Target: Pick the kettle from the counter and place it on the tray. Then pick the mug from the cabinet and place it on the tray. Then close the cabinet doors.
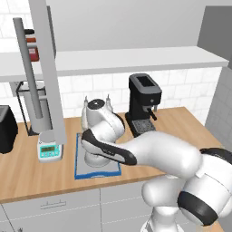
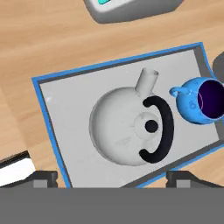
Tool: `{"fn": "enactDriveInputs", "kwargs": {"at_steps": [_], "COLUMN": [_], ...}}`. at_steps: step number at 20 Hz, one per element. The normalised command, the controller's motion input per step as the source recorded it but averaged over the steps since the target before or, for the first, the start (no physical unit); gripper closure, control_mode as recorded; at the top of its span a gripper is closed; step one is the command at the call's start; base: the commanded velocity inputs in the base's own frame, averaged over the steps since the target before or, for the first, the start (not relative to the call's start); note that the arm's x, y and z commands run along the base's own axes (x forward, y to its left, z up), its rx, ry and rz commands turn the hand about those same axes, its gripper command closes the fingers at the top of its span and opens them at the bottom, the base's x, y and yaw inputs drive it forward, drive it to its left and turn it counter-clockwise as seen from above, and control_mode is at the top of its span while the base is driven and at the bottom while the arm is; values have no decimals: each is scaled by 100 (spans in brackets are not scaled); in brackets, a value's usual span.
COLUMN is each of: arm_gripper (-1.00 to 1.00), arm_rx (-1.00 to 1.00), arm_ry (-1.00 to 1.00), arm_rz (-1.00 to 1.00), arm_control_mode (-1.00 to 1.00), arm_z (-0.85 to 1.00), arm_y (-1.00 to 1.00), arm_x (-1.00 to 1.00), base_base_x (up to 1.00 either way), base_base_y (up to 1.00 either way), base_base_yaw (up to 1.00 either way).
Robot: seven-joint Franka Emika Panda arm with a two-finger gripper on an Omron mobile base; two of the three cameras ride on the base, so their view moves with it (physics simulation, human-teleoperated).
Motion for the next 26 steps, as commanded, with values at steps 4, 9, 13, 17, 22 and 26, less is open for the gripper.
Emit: {"fn": "enactDriveInputs", "kwargs": {"at_steps": [4,9,13,17,22,26], "arm_gripper": [-100,-100,-100,-100,-100,-100], "arm_rx": [-6,-12,-19,-27,-26,-24], "arm_ry": [-29,-31,-34,-39,-42,-30], "arm_rz": [0,0,0,0,0,0], "arm_control_mode": [-100,-100,-100,-100,-100,-100], "arm_z": [14,28,40,44,62,77], "arm_y": [0,0,3,29,46,63], "arm_x": [-86,-88,-78,-60,-52,-38], "base_base_x": [0,0,0,0,0,0], "base_base_y": [0,0,0,0,0,0], "base_base_yaw": [0,0,0,0,0,0]}}
